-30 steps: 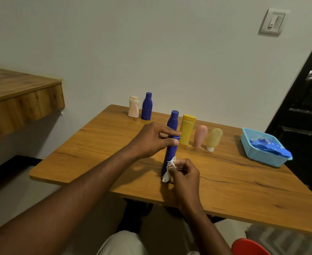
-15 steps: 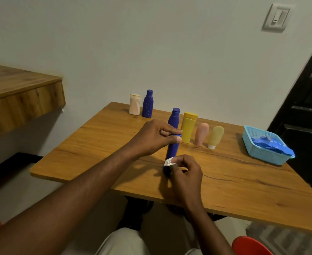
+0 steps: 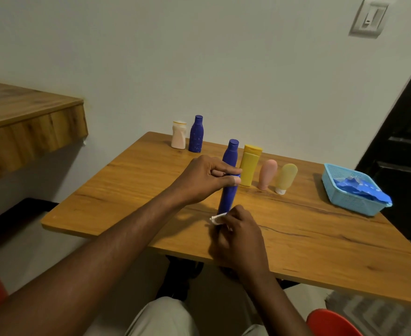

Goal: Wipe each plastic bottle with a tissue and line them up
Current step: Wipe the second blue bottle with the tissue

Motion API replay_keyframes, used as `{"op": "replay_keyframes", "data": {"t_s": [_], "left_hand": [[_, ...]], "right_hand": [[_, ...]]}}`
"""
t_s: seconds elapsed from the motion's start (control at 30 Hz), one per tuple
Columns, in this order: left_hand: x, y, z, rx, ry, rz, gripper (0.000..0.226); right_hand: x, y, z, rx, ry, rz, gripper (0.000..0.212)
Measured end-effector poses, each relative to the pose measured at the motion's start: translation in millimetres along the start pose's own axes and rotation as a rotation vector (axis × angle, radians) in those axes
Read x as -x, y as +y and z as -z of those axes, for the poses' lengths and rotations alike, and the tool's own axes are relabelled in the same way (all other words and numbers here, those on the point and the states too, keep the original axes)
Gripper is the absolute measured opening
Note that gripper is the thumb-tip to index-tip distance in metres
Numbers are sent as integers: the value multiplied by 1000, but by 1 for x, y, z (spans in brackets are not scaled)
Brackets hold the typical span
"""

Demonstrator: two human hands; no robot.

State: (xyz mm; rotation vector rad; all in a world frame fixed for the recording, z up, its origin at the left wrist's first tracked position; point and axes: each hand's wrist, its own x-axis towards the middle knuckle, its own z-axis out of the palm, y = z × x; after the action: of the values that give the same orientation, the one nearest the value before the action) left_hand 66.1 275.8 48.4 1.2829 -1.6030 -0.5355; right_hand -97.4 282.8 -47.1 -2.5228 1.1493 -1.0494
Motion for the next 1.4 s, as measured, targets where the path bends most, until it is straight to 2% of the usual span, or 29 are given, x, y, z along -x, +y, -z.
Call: {"op": "replay_keyframes", "data": {"t_s": [0.17, 0.27, 0.37, 0.57, 0.63, 0.73, 0.83, 0.9, 1.03, 1.1, 1.27, 1.4], "left_hand": [[0, 1, 0, 8, -4, 3, 29], [1, 0, 0, 2, -1, 2, 30], [1, 1, 0, 9, 2, 5, 30], [1, -1, 0, 9, -7, -8, 30], [3, -1, 0, 4, -4, -14, 30], [3, -2, 0, 10, -3, -23, 30], [3, -3, -1, 7, 1, -28, 31], [2, -4, -2, 13, 9, -25, 31], [3, -6, -4, 23, 23, -31, 32], [4, -6, -6, 15, 39, -36, 32], [3, -12, -13, -21, 115, -41, 32], [2, -10, -15, -27, 130, -38, 35]], "right_hand": [[-5, -6, 12, -39, -84, -102, 13], [-8, -3, 18, -113, -23, -111, 11], [-6, 5, 18, -188, 64, -71, 19], [-9, 17, 16, -100, -125, -135, 22], [-13, 20, 15, -174, -54, -171, 25], [-22, 18, 21, -450, 118, -326, 26], [-32, 13, 26, -652, 191, -415, 21], [-28, 11, 24, -643, 147, -428, 21], [-11, 7, 16, -425, -53, -382, 22], [-12, 3, 18, -434, -72, -393, 23], [-2, -16, 23, -515, 105, -408, 30], [-6, -9, 17, -628, 161, -477, 16]]}}
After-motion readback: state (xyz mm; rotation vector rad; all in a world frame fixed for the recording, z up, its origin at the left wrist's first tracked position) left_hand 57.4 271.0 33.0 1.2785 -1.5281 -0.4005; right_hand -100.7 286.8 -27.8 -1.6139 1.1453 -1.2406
